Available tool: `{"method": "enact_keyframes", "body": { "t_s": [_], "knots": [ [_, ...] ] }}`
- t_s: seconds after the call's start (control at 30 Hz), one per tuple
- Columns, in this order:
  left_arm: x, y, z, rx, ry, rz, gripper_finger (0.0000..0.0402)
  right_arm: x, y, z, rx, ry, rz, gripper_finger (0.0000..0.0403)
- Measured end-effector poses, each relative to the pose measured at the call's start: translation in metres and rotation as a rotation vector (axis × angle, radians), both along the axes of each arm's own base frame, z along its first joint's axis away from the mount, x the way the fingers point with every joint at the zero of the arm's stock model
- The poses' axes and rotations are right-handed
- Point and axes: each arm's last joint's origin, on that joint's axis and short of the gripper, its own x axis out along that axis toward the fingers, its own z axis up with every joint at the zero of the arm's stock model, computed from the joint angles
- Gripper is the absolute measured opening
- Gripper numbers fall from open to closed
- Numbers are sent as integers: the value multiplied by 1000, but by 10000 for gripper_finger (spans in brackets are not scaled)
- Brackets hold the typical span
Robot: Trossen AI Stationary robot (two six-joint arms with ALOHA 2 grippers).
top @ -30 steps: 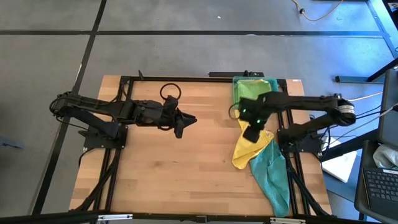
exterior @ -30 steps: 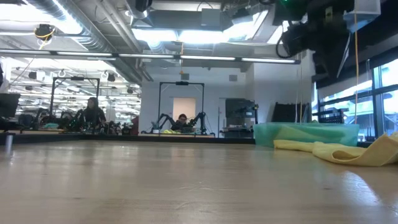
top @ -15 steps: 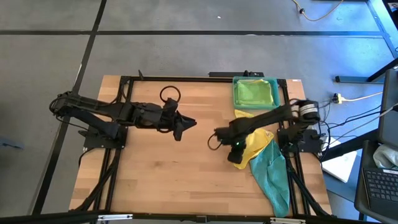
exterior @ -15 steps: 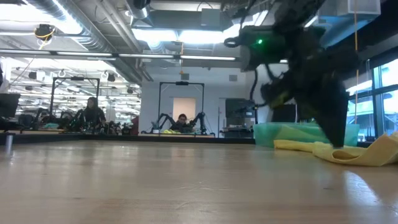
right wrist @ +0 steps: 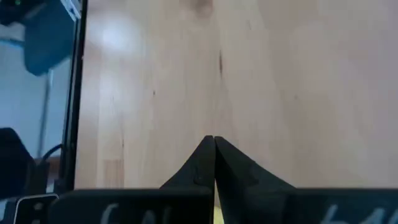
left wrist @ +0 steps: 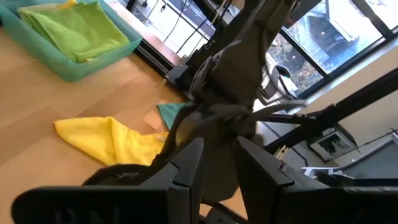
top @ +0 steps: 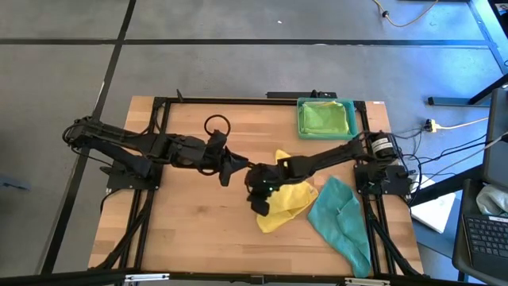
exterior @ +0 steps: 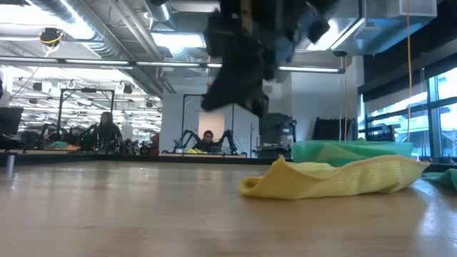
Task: Fold microfiber towels
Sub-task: Fold the yellow microfiber cloth
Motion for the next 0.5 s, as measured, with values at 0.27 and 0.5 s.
{"method": "enact_keyframes", "body": {
  "t_s": [0.27,0.5],
  "knots": [
    [-4,-6,-8,8,84,-50,82,-26,-19,39,-247,435,11,12],
    [-20,-28,-24,-8,257,-17,82,-66,-28,93,-239,457,-77,17]
  ]
}}
